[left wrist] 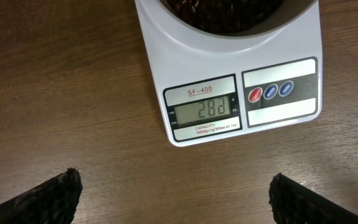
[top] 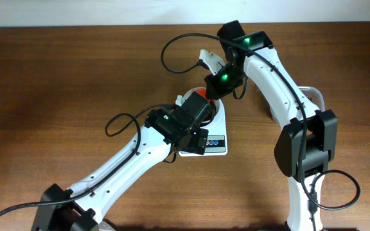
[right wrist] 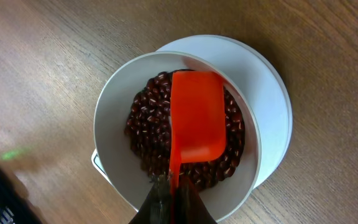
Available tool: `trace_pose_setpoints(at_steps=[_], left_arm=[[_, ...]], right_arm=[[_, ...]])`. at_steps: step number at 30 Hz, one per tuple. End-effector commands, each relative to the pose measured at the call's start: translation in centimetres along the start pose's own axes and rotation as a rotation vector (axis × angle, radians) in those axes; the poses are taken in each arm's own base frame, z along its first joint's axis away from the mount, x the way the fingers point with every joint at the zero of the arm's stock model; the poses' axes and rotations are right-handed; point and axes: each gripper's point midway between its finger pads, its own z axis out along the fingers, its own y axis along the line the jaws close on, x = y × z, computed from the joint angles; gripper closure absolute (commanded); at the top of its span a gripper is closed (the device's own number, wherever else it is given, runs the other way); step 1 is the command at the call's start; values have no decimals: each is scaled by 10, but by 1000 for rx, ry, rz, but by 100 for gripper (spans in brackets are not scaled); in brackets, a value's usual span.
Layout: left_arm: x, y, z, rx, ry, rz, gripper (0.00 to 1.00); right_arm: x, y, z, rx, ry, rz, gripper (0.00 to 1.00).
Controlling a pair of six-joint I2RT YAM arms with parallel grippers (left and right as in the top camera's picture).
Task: Scoop item into bowl and weigh 50g on scale
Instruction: 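Carry the filled scoop over the white bowl with the right gripper, then tip the scoop over the bowl to pour beans with the right gripper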
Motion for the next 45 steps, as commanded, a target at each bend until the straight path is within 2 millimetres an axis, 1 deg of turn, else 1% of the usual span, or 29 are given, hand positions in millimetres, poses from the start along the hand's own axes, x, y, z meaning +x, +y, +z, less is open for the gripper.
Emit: trace_pose_setpoints(at_steps=[1,8,11,14,18,20,22,24,28,29,30,31,32,34,35,38,42,44,45], left_arm=[[1,2,0,-9,-4,-2,1],[1,2,0,-9,-4,-2,1],[1,1,0,-9,-4,-2,1],[1,1,0,-9,-4,-2,1],[1,1,0,-9,-4,-2,1],[1,1,0,-9,-4,-2,1],[1,1,0,-9,-4,-2,1],[1,2,0,-10,-4,-2,1],[1,1,0,-9,-4,-2,1],[1,1,0,-9,-4,-2,1],[1,1,0,-9,-4,-2,1],[1,2,0,-10,-4,-2,1],[1,1,0,-9,-4,-2,1],[1,1,0,-9,-4,-2,1],[1,2,0,-9,-4,-2,1],[1,2,0,-9,-4,-2,1],[1,1,0,-9,-4,-2,1],[1,1,0,-9,-4,-2,1],[1,1,0,-9,-4,-2,1]], right_arm=[[17,0,11,9,75,39,96],[27,3,10,-1,114,57,96],[25,14,10,-64,101,62,96],[26,17,9,-84,103,67,96],[24,33,7,-175,93,81,96],[25,34,7,-180,96,85,96],[25,30,5,-178,94,126,96],[24,22,-1,-197,76,195,96],[11,25,-25,-405,-23,270,96],[8,19,-33,-443,-53,295,96],[8,15,-36,-448,-61,305,96],[9,10,-38,-446,-66,318,96],[10,9,-38,-446,-66,321,96],[10,10,-38,-445,-65,315,96],[9,12,-36,-441,-69,281,96],[16,2,-29,-314,-26,252,96],[5,0,-57,-132,-71,162,96],[3,0,-65,-52,-76,128,96],[5,0,-63,-22,-63,105,96]])
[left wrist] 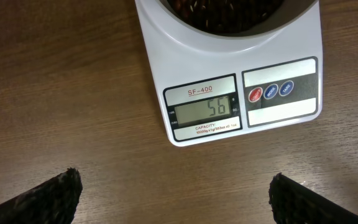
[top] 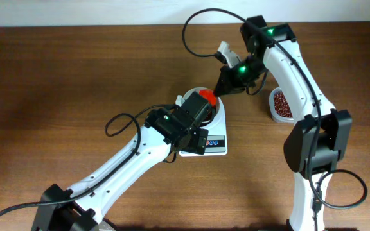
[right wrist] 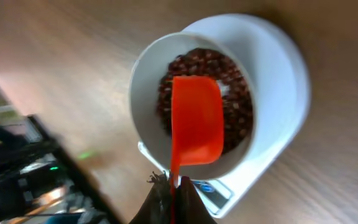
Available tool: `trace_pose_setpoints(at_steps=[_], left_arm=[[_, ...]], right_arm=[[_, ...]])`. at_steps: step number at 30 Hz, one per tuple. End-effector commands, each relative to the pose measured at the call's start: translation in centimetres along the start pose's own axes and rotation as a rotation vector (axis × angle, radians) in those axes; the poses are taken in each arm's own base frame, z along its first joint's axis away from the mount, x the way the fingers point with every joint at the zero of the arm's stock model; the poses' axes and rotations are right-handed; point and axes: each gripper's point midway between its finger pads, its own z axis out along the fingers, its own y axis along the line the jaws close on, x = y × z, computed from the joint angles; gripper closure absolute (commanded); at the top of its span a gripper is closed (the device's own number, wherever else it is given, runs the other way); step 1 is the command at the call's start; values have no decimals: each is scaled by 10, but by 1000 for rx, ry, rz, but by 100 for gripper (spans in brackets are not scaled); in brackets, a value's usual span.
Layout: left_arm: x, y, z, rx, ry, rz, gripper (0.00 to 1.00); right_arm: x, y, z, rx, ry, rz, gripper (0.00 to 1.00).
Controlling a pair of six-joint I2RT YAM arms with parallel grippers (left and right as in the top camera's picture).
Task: Scoop item into bowl and weigh 50g on scale
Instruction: 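Tip the scoop over the bowl to pour beans with the right gripper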
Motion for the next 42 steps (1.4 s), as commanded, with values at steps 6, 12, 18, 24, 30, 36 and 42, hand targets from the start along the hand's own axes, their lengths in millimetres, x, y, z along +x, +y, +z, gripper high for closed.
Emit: trace_pose_setpoints(at_steps=[6,12,18,24,30,36,42], left_arm=[[1,2,0,-9,-4,-2,1],[1,1,0,-9,-4,-2,1],[1,1,0,-9,-4,-2,1],[1,1,0,-9,-4,-2,1],[1,1,0,-9,-4,-2,1],[1,1,0,-9,-4,-2,1],[1,1,0,-9,-4,-2,1]], right_arm=[[0,12,-2,355,37,-221,96],[-1,9,11,350,53,-218,96],[-5,-3,19,386,62,-217,96],[-2,-6,29,379,89,-212,96],[9,9,46,246,115,-192,96],[10,27,50,140,108,-184,96],[0,14,46,188,72,-194,96]])
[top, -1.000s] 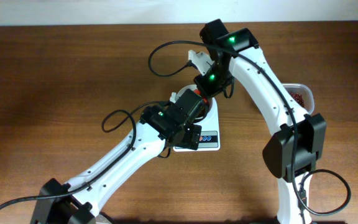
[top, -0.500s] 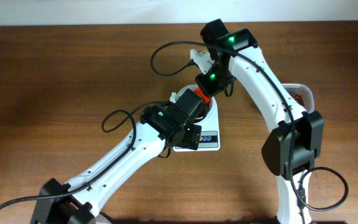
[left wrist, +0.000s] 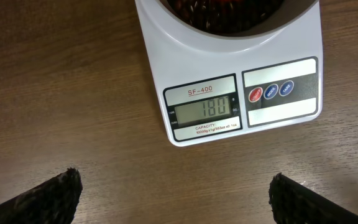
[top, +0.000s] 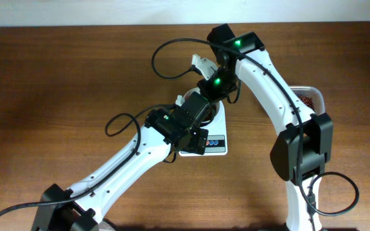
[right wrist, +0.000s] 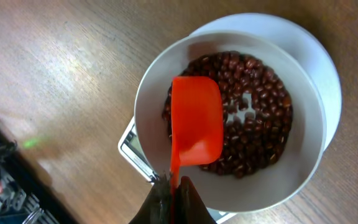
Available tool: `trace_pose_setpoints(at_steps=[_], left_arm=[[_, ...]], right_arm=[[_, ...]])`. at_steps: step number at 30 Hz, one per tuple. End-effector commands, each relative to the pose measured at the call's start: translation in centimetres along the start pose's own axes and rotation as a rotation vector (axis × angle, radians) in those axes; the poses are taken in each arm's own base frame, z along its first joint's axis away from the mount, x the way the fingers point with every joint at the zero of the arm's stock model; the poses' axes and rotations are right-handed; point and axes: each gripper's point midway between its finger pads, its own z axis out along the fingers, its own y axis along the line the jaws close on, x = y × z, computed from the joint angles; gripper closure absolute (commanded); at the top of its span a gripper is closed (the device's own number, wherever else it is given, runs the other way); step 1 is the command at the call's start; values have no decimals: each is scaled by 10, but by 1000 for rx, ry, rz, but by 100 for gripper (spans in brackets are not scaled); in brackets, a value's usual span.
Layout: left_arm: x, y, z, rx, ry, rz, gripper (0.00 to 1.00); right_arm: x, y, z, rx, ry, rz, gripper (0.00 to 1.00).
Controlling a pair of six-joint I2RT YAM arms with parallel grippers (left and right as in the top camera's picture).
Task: Scoop item into bowl and weigh 50g on scale
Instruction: 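Tip the scoop over the bowl to pour beans with the right gripper, then move the empty scoop back to the bean tub with the right gripper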
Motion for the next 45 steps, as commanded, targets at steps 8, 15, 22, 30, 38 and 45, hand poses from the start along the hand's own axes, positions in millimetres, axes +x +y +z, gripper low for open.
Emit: trace_pose_setpoints(at_steps=[8,15,22,30,38,45], left_arm=[[1,1,0,-9,-4,-2,1],[1,2,0,-9,-4,-2,1],[1,1,0,-9,-4,-2,1],[1,2,0,-9,-4,-2,1],[1,1,0,-9,-4,-2,1],[1,2,0,-10,-4,-2,1]], right_arm=[[-3,-37,-4,151,-4,7,96],[-1,-53,-9,239,3,60,96],[7,-24,16,110,38,52,96],[16,-5,23,19,73,60,96],[13,8,8,-199,28,141,96],[6,-12,-28,-408,-85,274,96]])
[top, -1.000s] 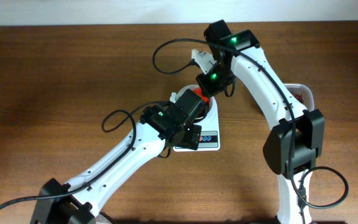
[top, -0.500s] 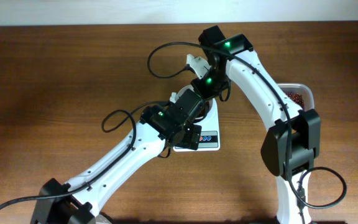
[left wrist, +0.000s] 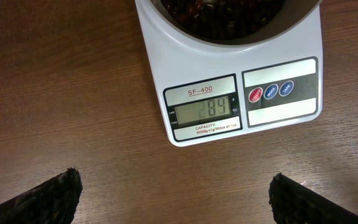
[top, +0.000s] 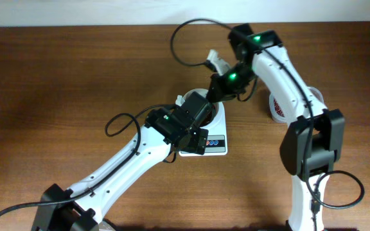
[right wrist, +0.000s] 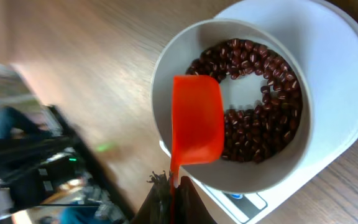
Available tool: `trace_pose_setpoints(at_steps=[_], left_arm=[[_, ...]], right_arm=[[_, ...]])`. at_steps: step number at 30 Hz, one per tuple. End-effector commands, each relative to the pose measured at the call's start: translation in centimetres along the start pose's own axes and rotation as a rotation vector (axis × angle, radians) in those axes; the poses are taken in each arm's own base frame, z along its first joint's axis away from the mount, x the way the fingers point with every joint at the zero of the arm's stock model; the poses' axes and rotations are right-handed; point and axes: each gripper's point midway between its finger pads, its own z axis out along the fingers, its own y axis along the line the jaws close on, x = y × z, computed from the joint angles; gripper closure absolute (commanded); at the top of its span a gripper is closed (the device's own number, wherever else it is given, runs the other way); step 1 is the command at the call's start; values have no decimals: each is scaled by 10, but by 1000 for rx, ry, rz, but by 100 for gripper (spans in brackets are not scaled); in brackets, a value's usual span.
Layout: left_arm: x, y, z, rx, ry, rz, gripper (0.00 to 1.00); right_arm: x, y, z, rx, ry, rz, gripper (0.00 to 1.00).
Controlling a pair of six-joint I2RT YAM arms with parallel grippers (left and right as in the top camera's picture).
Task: Scoop item into bowl and weigh 50g on scale
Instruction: 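Move the empty scoop back to the bean tub with the right gripper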
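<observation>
A white digital scale (left wrist: 229,93) lies on the wooden table, its display (left wrist: 204,109) reading 284. On it stands a white bowl (right wrist: 166,93) partly filled with dark red beans (right wrist: 260,118), with a bare patch in the middle. My right gripper (right wrist: 173,186) is shut on the handle of an orange scoop (right wrist: 196,121), which sits over the bowl's left part. My left gripper (left wrist: 176,196) hangs open over the bare table in front of the scale, nothing between its fingertips (left wrist: 55,193). In the overhead view both arms hide most of the bowl.
A white container of red beans (top: 280,108) stands to the right of the scale, beside the right arm. Cables loop from both arms above the table (top: 56,77). The left arm stretches from the front left up to the scale (top: 216,144).
The scale reading went from 180 to 284. My right gripper with the scoop shifted right and tilted over the bowl, and the bean container shows more. The left gripper has not moved.
The scoop lay over the beans in the bowl with the scale at 282. Then it was farther out, over the bowl's rim, with the scale at 56. Then it was back low in the bowl at 180, and now the display shows 284. The left gripper stayed open throughout.
</observation>
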Motion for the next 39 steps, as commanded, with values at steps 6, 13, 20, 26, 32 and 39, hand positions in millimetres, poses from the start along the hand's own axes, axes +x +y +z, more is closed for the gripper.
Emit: trace_pose_setpoints(at_steps=[6,13,20,26,32,39], left_arm=[[1,1,0,-9,-4,-2,1],[1,1,0,-9,-4,-2,1],[1,2,0,-9,-4,-2,1],[1,2,0,-9,-4,-2,1],[1,1,0,-9,-4,-2,1],[1,2,0,-9,-4,-2,1]], right_arm=[[-3,-10,-21,-145,-51,102,96],[-1,-9,-21,-147,-45,106,96],[2,-3,-27,-146,-47,103,96],[-1,2,-33,-143,-62,88,96],[3,15,-62,-271,-92,113,96],[9,-66,-135,-257,-284,292,96]])
